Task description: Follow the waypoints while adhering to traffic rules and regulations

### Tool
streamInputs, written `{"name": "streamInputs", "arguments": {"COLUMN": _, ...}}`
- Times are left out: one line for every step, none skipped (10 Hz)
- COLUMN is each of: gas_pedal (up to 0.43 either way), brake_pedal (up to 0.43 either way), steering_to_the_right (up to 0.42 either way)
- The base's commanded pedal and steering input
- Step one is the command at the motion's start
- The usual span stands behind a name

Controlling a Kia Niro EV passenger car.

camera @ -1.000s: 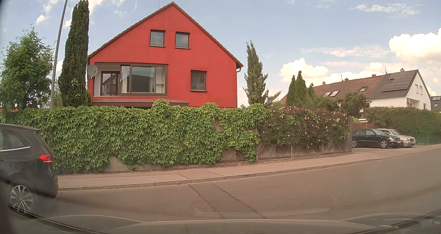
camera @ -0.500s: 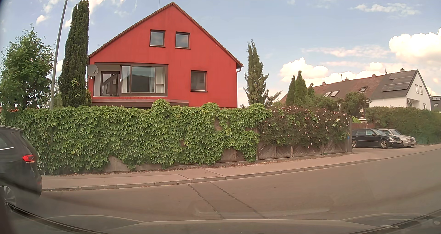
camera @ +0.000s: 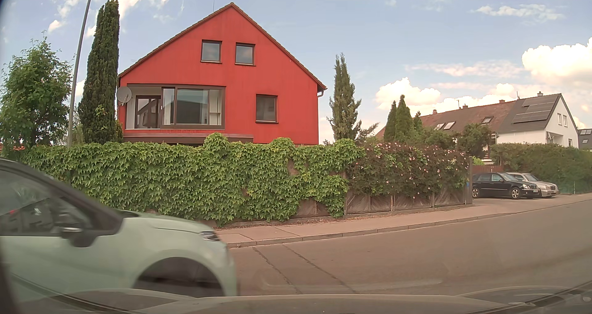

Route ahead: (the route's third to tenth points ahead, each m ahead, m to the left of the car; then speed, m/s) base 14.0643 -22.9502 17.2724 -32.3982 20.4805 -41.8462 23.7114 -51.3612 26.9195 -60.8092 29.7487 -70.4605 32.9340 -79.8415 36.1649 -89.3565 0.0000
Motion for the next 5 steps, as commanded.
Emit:
{"name": "streamInputs", "arguments": {"gas_pedal": 0.0, "brake_pedal": 0.634, "steering_to_the_right": 0.55}}
{"name": "streamInputs", "arguments": {"gas_pedal": 0.0, "brake_pedal": 0.634, "steering_to_the_right": 0.548}}
{"name": "streamInputs", "arguments": {"gas_pedal": 0.0, "brake_pedal": 0.634, "steering_to_the_right": 0.548}}
{"name": "streamInputs", "arguments": {"gas_pedal": 0.0, "brake_pedal": 0.634, "steering_to_the_right": 0.548}}
{"name": "streamInputs", "arguments": {"gas_pedal": 0.0, "brake_pedal": 0.628, "steering_to_the_right": 0.547}}
